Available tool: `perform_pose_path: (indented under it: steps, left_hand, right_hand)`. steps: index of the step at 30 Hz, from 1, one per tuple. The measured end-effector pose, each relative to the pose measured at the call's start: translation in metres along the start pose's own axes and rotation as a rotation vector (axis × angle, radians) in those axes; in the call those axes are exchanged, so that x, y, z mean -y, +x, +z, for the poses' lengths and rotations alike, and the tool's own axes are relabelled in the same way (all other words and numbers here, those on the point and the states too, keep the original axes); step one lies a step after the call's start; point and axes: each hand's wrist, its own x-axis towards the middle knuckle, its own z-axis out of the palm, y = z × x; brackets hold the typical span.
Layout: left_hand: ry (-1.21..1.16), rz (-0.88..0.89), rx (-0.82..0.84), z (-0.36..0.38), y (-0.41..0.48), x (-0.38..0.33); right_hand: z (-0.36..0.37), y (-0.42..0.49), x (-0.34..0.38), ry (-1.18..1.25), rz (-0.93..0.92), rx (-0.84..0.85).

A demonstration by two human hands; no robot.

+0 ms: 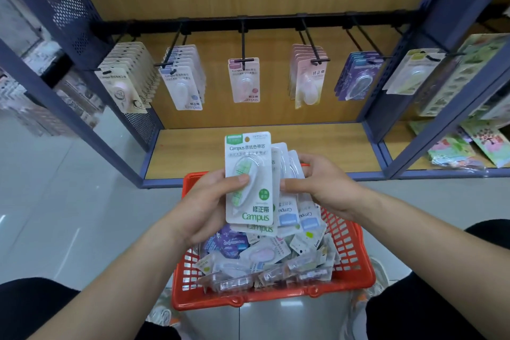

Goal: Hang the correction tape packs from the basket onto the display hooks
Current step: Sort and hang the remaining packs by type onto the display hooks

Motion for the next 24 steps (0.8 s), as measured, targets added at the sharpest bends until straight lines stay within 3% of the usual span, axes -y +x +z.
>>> perform_pose_path:
  steps: [9,13,24]
  left_hand:
    - [-0.040,0.039,-0.202,-0.002,0.028,-0.003]
    - [-0.048,0.029,-0.190,-0.005,0.035,-0.006]
    - [0.066,0.005,-0.154,-0.008,0.042,-0.003]
  right_hand:
    - [0.008,0.030,-0.003,0.108,0.036,0.014]
    - [0.003,0.036,-0.004,0.023,0.011,0.044]
    - [-0.002,0.043,-0.016,-0.051,-0.022,-0.134]
